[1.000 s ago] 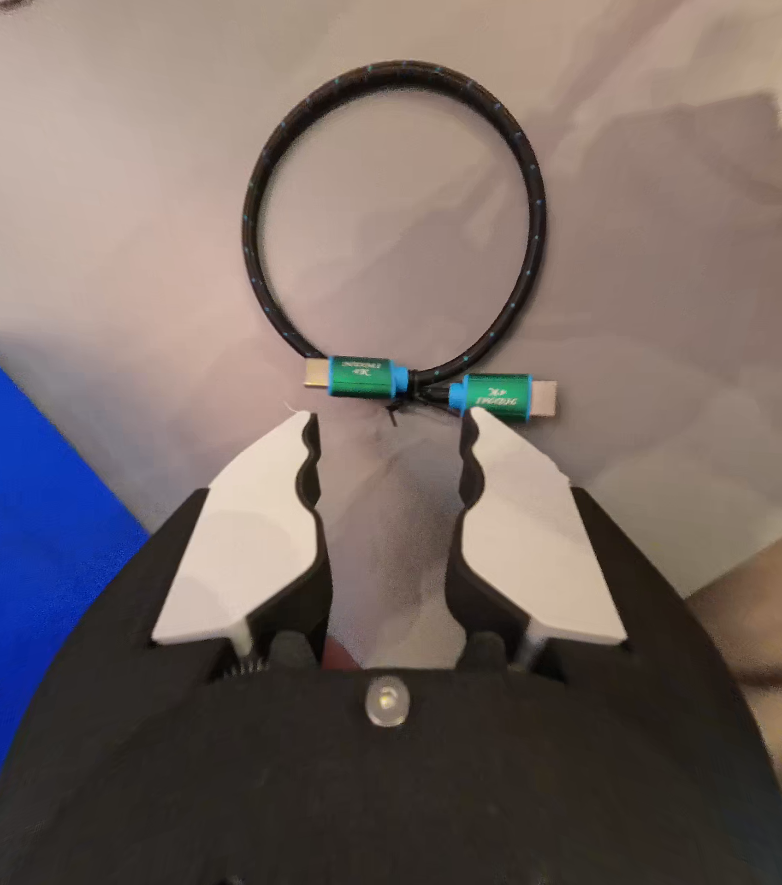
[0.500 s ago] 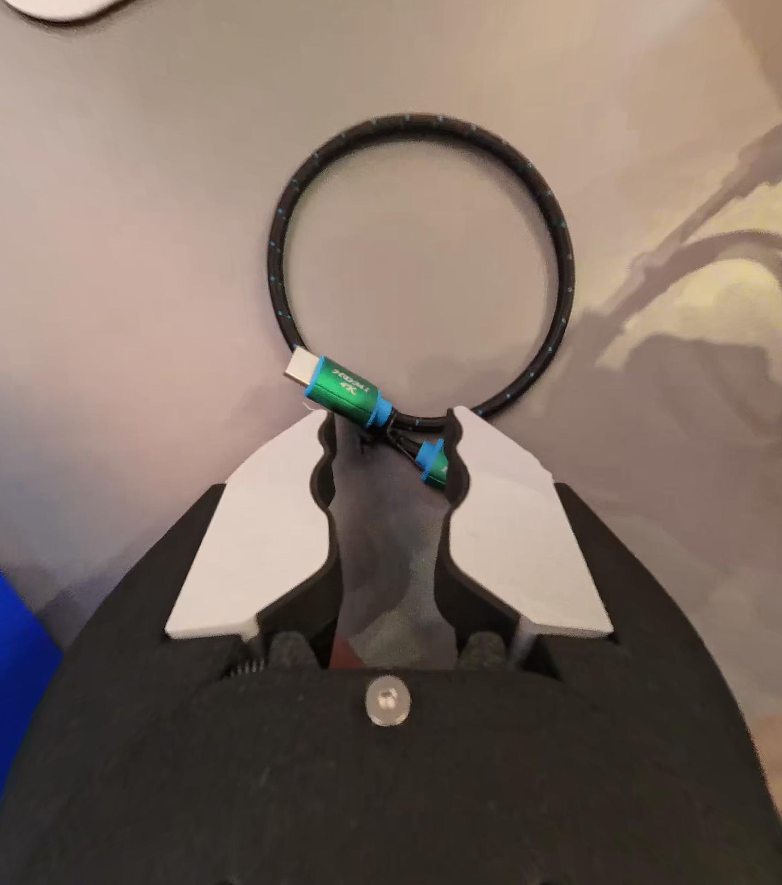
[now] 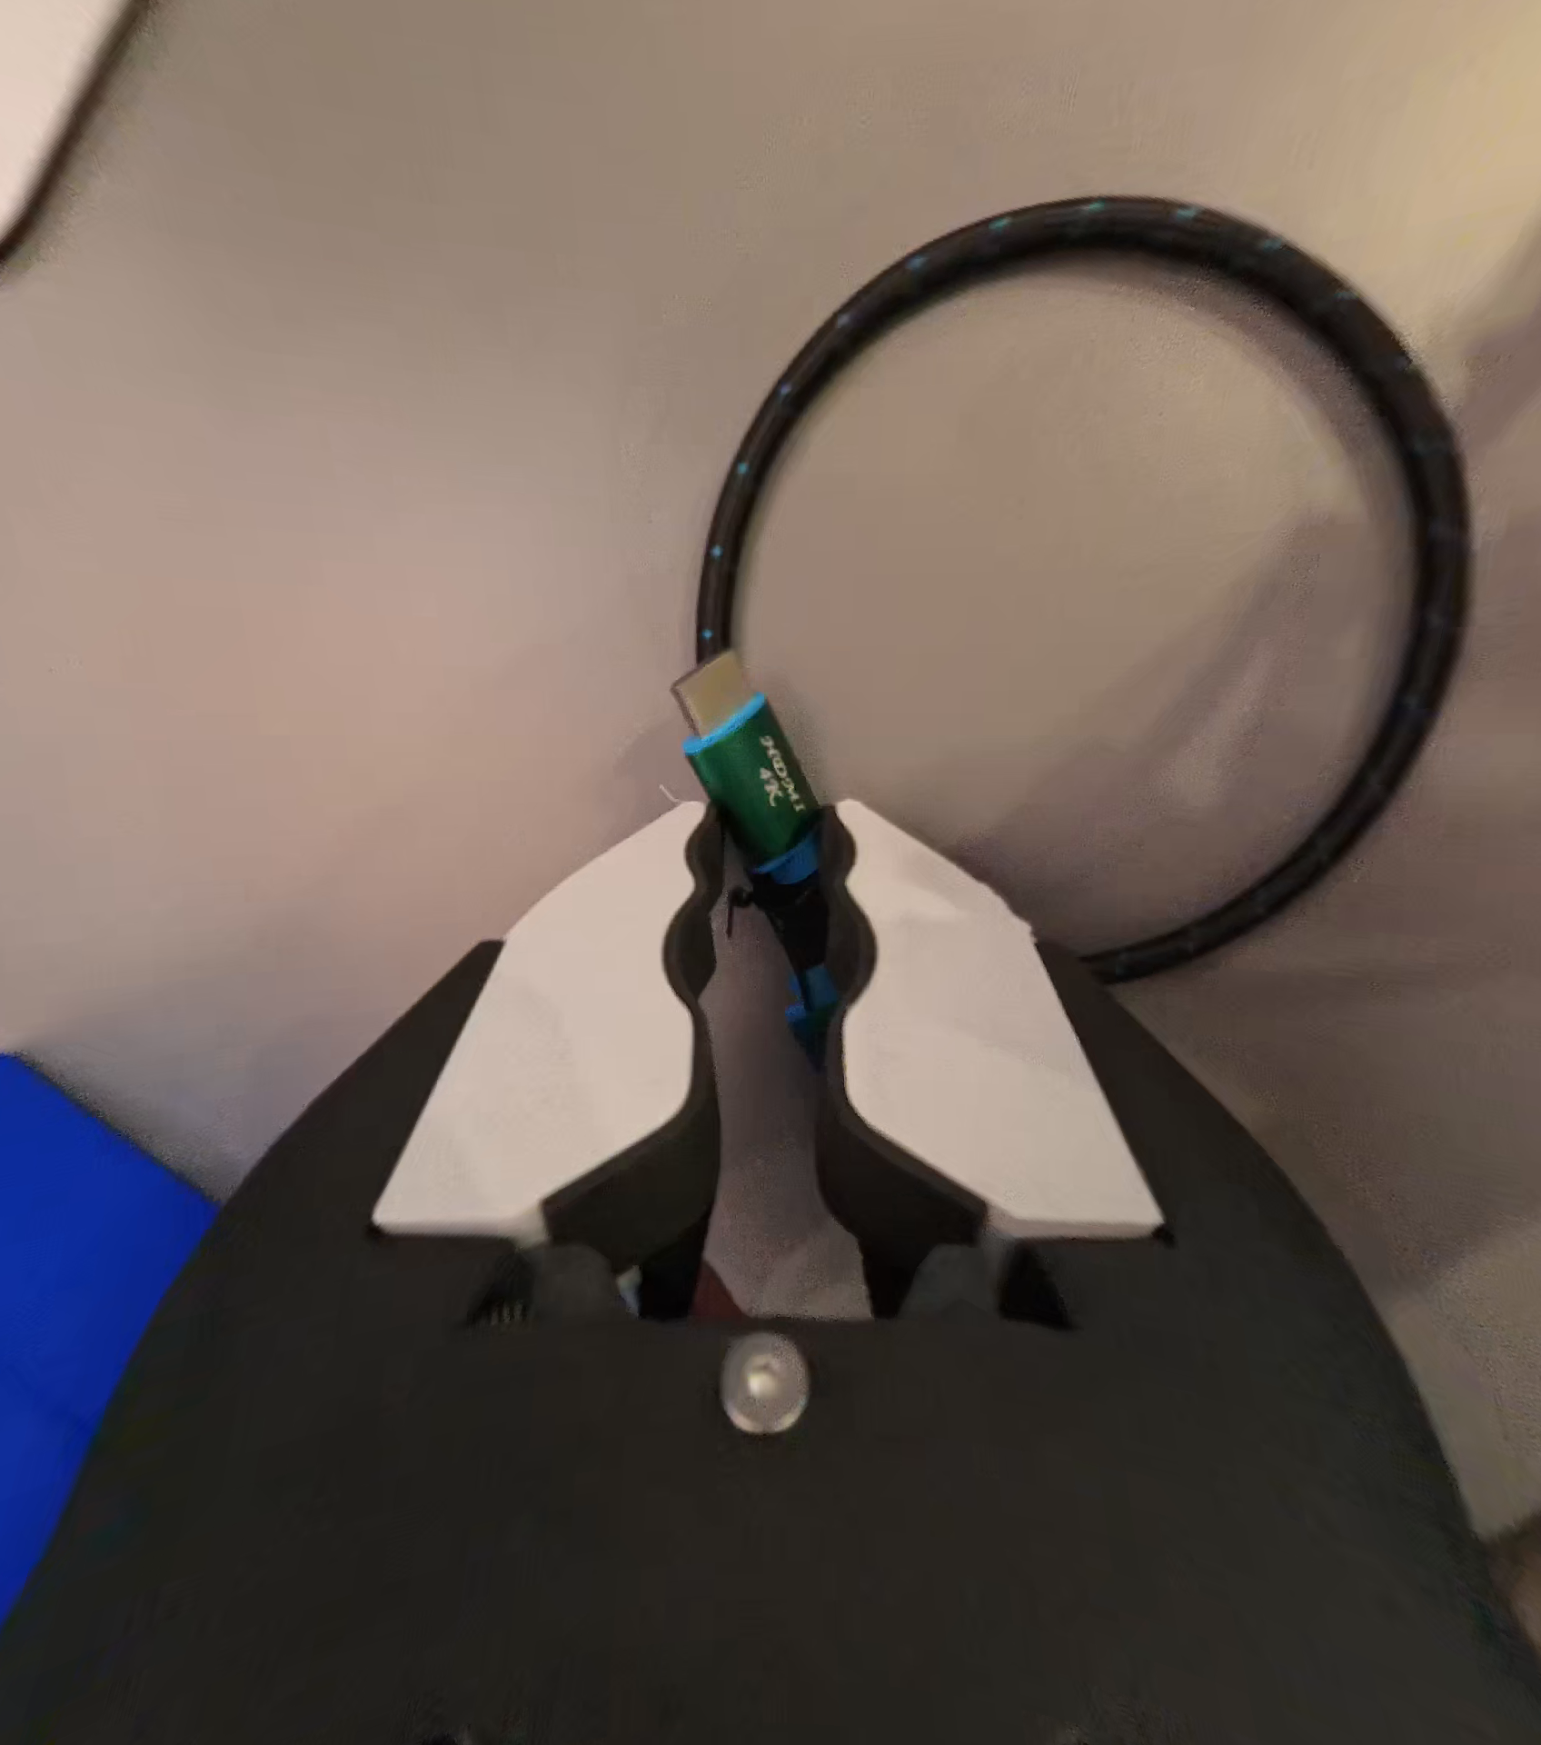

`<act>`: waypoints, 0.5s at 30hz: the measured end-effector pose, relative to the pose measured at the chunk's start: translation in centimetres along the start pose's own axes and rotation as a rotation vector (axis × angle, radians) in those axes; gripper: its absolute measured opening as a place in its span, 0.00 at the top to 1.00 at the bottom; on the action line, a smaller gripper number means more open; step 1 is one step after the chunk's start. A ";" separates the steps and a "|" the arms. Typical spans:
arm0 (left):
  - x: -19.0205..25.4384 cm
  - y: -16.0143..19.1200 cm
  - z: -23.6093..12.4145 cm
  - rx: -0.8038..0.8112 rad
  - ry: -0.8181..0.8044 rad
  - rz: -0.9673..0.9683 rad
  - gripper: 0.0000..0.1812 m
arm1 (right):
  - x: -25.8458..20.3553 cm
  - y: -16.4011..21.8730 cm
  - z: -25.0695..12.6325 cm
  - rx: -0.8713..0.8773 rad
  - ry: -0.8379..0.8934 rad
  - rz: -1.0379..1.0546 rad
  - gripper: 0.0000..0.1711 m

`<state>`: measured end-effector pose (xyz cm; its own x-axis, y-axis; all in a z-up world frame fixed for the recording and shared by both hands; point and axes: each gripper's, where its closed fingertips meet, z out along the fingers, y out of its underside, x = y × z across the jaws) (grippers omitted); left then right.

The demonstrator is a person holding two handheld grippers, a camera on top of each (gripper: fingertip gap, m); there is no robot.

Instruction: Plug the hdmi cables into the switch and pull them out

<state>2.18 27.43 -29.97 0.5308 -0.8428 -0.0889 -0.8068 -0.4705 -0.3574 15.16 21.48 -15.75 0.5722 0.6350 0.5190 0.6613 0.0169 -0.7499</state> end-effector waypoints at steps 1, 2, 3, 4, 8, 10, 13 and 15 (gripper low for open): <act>0.3 0.5 -0.2 -0.058 0.018 0.108 0.90 | 0.0 0.0 0.0 0.000 0.000 -0.001 0.87; 0.6 1.0 -0.5 -0.103 0.035 0.238 0.90 | 0.0 0.0 0.0 0.001 0.000 -0.002 0.86; 0.5 1.5 -0.7 -0.141 0.029 0.329 0.90 | 0.0 0.0 -0.1 0.001 0.000 -0.002 0.86; 0.3 1.8 -0.8 -0.172 0.022 0.390 0.89 | 0.0 0.0 -0.1 0.000 -0.001 -0.003 0.86; 0.2 1.9 -1.1 -0.162 -0.028 0.474 0.82 | 0.0 0.1 -0.1 -0.001 -0.001 -0.003 0.86; -0.1 1.8 -1.1 -0.127 -0.086 0.463 0.81 | 0.0 0.1 0.0 -0.001 -0.003 -0.003 0.86; -0.4 1.4 -0.9 -0.054 -0.167 0.374 0.87 | 0.0 0.1 0.0 -0.001 -0.003 -0.003 0.86; -0.4 1.2 -0.8 -0.007 -0.227 0.345 0.88 | 0.0 0.1 0.0 -0.002 -0.001 -0.003 0.86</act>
<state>0.77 26.94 -29.61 0.2725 -0.8724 -0.4057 -0.9486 -0.1732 -0.2649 15.23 21.49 -15.86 0.5693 0.6360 0.5210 0.6644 0.0175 -0.7472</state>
